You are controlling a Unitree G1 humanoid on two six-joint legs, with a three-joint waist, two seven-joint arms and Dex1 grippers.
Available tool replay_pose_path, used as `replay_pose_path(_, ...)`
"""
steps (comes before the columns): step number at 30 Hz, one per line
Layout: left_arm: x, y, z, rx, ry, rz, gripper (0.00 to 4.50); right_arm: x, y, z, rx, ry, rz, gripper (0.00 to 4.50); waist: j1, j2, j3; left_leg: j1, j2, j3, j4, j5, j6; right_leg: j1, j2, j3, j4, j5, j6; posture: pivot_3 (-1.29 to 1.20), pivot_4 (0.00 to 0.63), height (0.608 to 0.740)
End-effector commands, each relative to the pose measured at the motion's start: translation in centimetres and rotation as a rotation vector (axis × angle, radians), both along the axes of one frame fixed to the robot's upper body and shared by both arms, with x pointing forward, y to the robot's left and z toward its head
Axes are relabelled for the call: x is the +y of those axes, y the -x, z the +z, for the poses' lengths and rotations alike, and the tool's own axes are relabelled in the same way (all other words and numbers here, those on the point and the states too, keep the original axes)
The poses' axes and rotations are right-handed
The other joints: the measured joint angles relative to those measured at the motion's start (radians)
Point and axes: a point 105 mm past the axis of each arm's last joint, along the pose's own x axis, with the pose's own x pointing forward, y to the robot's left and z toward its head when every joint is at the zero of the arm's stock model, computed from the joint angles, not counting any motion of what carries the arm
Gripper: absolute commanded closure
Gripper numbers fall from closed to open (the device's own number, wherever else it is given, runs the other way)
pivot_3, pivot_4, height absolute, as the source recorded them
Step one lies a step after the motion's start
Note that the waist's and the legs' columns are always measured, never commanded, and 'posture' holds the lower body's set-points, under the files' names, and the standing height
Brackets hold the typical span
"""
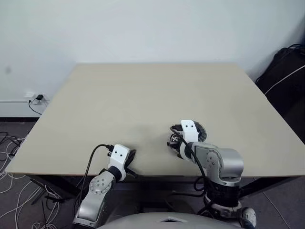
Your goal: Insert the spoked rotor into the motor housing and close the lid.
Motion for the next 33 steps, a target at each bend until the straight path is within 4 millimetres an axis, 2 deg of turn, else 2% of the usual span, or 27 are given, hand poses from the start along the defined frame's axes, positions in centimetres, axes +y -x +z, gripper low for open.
replay_pose_path(1, -0.3, -0.4, 0.7, -0.032, 0.018, -0.004, 4.5, 3.9, -0.5, -0.3, -0.001, -0.105, 0.002, 4.47, -0.001, -0.002, -0.001, 0.001, 0.0, 0.0, 0.0, 0.0, 0.0, 0.001, 0.0, 0.0, 0.0, 0.0, 0.0, 0.0, 0.0, 0.74)
replay_pose_path(2, -0.3, -0.4, 0.7, -0.033, 0.018, -0.004, 4.5, 4.2, -0.7, -0.5, 0.0, -0.105, 0.004, 4.47, -0.002, -0.003, -0.002, 0.001, 0.0, 0.0, 0.0, -0.001, 0.002, 0.002, 0.0, 0.0, 0.0, 0.0, 0.0, 0.0, 0.0, 0.74)
replay_pose_path(7, -0.3, -0.5, 0.7, -0.034, 0.017, -0.006, 4.5, 5.8, -1.6, -1.2, 0.009, -0.117, 0.014, 2.89, -0.008, 0.001, 0.0, 0.004, 0.001, 0.0, 0.001, 0.002, 0.002, 0.004, 0.002, 0.0, 0.0, 0.003, 0.001, 0.0, 0.0, 0.74)
replay_pose_path(10, -0.3, -0.5, 0.7, -0.035, 0.014, -0.006, 4.5, 7.8, -2.1, -0.1, -0.01, -0.183, 0.058, 1.95, -0.013, 0.002, 0.001, 0.004, 0.003, -0.001, 0.0, 0.004, 0.0, 0.003, 0.004, 0.0, 0.001, 0.005, -0.001, 0.0, 0.0, 0.74)
replay_pose_path(16, -0.1, -0.6, 0.8, -0.038, 0.011, -0.003, 4.5, 9.8, -2.3, 3.0, -0.086, -0.325, 0.172, 1.95, -0.016, 0.002, 0.001, 0.002, 0.004, -0.003, -0.003, 0.004, -0.003, 0.0, 0.007, 0.001, 0.0, 0.005, -0.003, 0.0, 0.0, 0.74)
replay_pose_path(20, -0.1, -0.6, 0.8, -0.039, 0.01, -0.006, 4.5, 10.3, -1.5, 6.0, -0.276, -0.326, 0.389, 1.95, -0.019, 0.002, 0.001, 0.001, 0.004, -0.003, -0.005, 0.003, -0.003, -0.003, 0.007, 0.001, -0.001, 0.005, -0.004, 0.0, 0.0, 0.74)
replay_pose_path(22, -0.1, -0.6, 0.8, -0.04, 0.011, -0.009, 4.5, 10.0, -1.0, 7.1, -0.406, -0.269, 0.51, 1.95, -0.02, 0.002, 0.002, 0.001, 0.004, -0.004, -0.005, 0.002, -0.002, -0.002, 0.007, 0.001, -0.001, 0.005, -0.004, 0.0, 0.0, 0.74)
replay_pose_path(27, -0.1, -0.7, 0.8, -0.04, 0.009, -0.015, 4.5, 8.1, 0.7, 7.3, -0.575, -0.036, 0.793, 1.95, -0.013, 0.0, 0.004, 0.001, 0.003, -0.004, -0.001, 0.001, 0.0, 0.001, 0.005, -0.002, -0.002, 0.004, -0.003, 0.0, 0.0, 0.74)
replay_pose_path(33, 0.0, -0.6, 0.7, -0.037, 0.008, -0.018, 4.5, 6.1, 2.6, 6.8, -0.65, 0.12, 0.984, 1.95, -0.01, -0.008, 0.01, 0.0, 0.006, -0.004, 0.0, 0.001, -0.001, 0.001, 0.006, -0.002, -0.002, 0.001, 0.0, 0.0, 0.0, 0.74)
